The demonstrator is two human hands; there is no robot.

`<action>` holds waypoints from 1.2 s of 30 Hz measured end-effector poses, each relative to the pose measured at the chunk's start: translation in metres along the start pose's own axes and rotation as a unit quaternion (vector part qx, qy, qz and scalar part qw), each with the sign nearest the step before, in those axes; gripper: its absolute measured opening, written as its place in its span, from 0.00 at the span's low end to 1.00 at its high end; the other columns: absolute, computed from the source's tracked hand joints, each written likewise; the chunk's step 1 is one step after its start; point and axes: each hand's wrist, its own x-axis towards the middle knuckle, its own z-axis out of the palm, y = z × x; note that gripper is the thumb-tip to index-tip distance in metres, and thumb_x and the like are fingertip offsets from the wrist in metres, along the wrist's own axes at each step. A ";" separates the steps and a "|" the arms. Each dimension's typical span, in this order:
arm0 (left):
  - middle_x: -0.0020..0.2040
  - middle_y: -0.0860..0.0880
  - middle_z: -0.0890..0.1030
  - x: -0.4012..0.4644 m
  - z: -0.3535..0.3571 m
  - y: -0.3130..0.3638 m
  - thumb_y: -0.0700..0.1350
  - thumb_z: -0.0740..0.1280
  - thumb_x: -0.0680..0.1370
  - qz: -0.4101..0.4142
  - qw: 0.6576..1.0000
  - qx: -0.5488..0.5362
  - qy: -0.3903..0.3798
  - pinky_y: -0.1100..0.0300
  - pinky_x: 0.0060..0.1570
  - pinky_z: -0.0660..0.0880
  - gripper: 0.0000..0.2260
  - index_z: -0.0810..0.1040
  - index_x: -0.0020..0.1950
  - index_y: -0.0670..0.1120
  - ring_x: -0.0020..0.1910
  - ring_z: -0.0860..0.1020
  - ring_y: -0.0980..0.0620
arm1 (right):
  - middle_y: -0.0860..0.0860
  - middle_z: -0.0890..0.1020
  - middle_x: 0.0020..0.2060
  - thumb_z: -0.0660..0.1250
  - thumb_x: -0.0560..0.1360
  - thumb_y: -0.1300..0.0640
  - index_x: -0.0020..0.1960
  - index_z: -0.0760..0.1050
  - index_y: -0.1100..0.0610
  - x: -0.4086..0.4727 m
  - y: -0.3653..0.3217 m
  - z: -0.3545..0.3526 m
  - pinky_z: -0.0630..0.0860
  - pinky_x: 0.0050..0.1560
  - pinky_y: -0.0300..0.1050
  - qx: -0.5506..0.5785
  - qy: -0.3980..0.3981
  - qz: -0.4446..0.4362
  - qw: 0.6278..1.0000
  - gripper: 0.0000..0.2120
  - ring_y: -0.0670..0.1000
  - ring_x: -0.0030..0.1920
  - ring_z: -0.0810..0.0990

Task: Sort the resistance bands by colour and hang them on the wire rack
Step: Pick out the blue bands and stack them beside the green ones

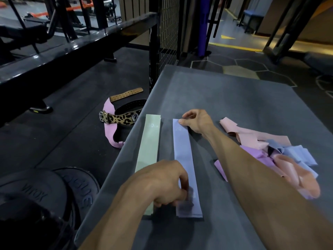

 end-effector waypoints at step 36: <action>0.61 0.53 0.72 0.025 0.030 0.072 0.54 0.64 0.80 0.092 0.956 0.124 0.249 0.50 0.64 0.70 0.13 0.74 0.65 0.61 0.63 0.70 0.48 | 0.51 0.85 0.47 0.68 0.74 0.58 0.49 0.81 0.51 -0.168 0.095 -0.187 0.79 0.49 0.48 -0.133 0.264 0.023 0.955 0.06 0.57 0.49 0.83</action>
